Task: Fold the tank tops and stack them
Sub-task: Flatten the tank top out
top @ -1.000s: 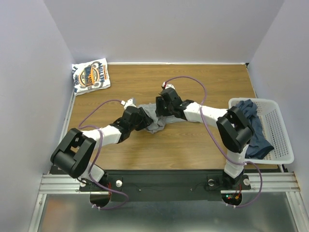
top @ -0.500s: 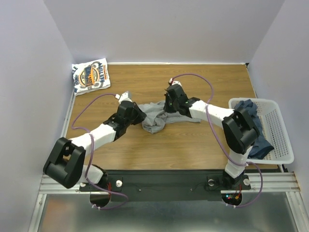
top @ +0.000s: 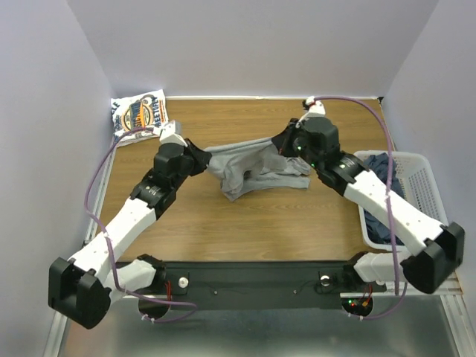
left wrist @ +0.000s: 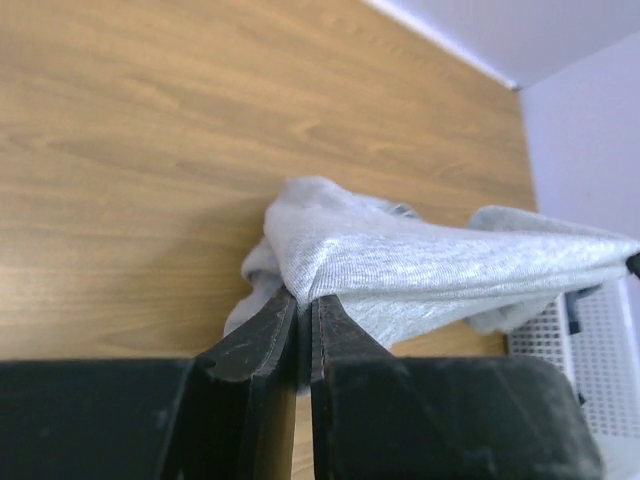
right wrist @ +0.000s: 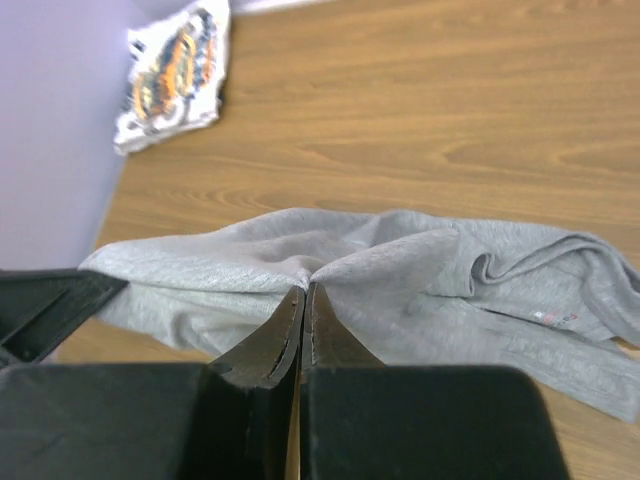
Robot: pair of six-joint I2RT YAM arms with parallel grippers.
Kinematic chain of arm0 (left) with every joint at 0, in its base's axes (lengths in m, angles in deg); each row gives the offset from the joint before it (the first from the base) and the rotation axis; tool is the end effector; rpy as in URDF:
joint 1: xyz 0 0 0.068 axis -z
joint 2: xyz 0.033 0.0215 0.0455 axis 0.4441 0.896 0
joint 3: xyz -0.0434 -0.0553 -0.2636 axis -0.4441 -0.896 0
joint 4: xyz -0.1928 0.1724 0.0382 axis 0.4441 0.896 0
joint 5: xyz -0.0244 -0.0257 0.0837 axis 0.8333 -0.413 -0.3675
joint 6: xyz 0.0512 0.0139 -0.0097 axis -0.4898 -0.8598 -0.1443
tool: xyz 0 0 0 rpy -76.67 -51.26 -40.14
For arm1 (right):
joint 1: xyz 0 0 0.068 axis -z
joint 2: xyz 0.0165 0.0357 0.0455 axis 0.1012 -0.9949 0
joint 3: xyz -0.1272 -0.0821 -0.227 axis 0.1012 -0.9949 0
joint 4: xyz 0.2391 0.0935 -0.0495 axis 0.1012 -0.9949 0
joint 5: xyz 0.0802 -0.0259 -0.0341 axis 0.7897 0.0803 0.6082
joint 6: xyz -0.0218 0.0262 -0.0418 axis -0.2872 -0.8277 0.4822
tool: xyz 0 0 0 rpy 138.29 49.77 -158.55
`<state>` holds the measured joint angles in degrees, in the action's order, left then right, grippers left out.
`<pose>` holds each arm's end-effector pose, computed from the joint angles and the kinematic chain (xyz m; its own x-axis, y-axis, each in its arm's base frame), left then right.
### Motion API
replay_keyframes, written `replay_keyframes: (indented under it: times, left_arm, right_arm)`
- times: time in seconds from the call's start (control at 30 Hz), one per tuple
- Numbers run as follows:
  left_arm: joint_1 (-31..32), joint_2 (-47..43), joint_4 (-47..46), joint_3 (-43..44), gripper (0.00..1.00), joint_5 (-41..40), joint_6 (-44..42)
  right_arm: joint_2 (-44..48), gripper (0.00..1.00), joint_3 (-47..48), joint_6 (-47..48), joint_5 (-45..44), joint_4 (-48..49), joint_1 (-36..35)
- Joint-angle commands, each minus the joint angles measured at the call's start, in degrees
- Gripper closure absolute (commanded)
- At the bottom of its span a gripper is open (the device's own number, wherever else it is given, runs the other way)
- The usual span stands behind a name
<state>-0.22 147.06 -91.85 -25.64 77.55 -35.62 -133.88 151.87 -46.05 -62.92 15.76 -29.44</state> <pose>0.2235 -0.1072 0.3127 -0.3903 -0.4960 -0.7756 0.1839 0.7835 -0.5936 0.2516 0.1700 0.3622 -0.4398 0.2804 -0.8532 -0.2449 0.8766 0.4143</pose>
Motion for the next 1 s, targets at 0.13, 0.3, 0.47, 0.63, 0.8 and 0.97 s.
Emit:
replay_keyframes:
  times: [0.13, 0.3, 0.47, 0.63, 0.8, 0.97]
  left_arm:
    - [-3.8, -0.3, 4.5, 16.9, 1.00, -4.7, -6.2]
    - [-8.5, 12.1, 0.7, 35.3, 1.00, 0.7, -5.9]
    - [-12.0, 29.2, 2.7, 64.6, 1.00, 9.8, -8.0]
    - [-12.4, 34.6, 11.6, 80.7, 1.00, 13.3, -10.6]
    - [-12.4, 28.0, 10.6, 64.0, 1.00, 13.2, -8.8]
    - [-11.9, 20.2, 3.8, 33.6, 1.00, 19.3, -3.7]
  right_arm:
    - [1.7, 1.00, 16.4, 7.4, -7.4, -6.0, 0.8]
    - [-11.9, 1.00, 34.8, 10.3, -6.7, -6.8, 5.6]
    - [-23.0, 1.00, 57.1, 11.6, -2.1, -8.0, 10.6]
    - [-22.8, 1.00, 63.7, 13.4, -2.9, -8.5, 10.5]
    - [-12.8, 1.00, 41.6, 11.3, -5.0, -10.2, 10.6]
    - [-1.2, 1.00, 11.2, 3.0, -4.3, -12.7, 10.6]
